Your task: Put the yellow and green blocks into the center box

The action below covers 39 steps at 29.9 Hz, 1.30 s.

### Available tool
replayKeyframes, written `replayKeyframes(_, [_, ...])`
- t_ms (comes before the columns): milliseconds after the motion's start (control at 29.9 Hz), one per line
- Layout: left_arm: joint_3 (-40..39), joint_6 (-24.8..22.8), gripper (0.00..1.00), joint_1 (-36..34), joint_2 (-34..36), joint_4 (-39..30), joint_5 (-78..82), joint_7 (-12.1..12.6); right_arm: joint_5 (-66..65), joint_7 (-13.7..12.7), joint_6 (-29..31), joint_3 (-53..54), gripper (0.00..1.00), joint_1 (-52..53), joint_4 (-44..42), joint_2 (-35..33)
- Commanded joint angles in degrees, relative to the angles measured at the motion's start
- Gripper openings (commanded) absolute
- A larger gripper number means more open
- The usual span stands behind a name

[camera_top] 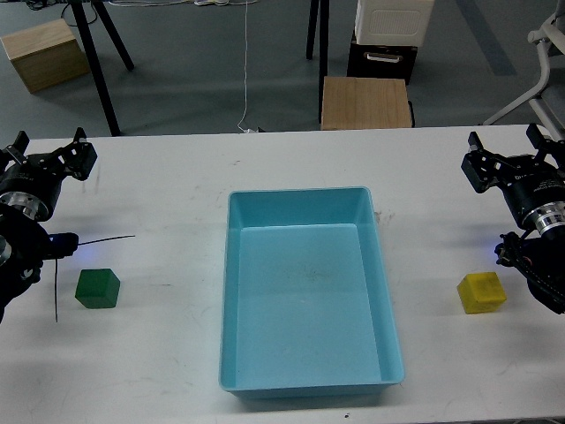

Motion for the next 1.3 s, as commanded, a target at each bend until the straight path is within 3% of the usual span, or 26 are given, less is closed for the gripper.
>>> replayKeyframes(0, [-0.28,0.00,1.00,0.64,0.12,0.00,-0.04,-0.91,-0.07,-0.07,-0.13,0.00,0.99,0.00,0.28,-0.17])
replayKeyframes(167, [-0.27,0.00,1.00,0.38,0.12,0.00,0.41,-4.60,-0.07,0.01,-0.13,0.35,0.99,0.09,0.37,-0.53])
replayKeyframes(736, [0.43,0.00,1.00,0.46,5.66,-1.40,1.10,-4.08,-8.51,0.37,-2.06,0.35,0.99,0.09,-0.69,-1.41])
replayKeyframes(903, [0.52,0.00,1.00,-0.06,5.83,-1.67,2.33,-2.67,-8.59,0.37,-2.42,0.09,0.99,0.18,-0.60,-3.16])
replayKeyframes(1271, [0.34,0.00,1.00,-0.41,5.92,-1.67,5.32,-2.67,-11.23,0.10,-2.33,0.00,0.99,0.35,-0.51,-3.86])
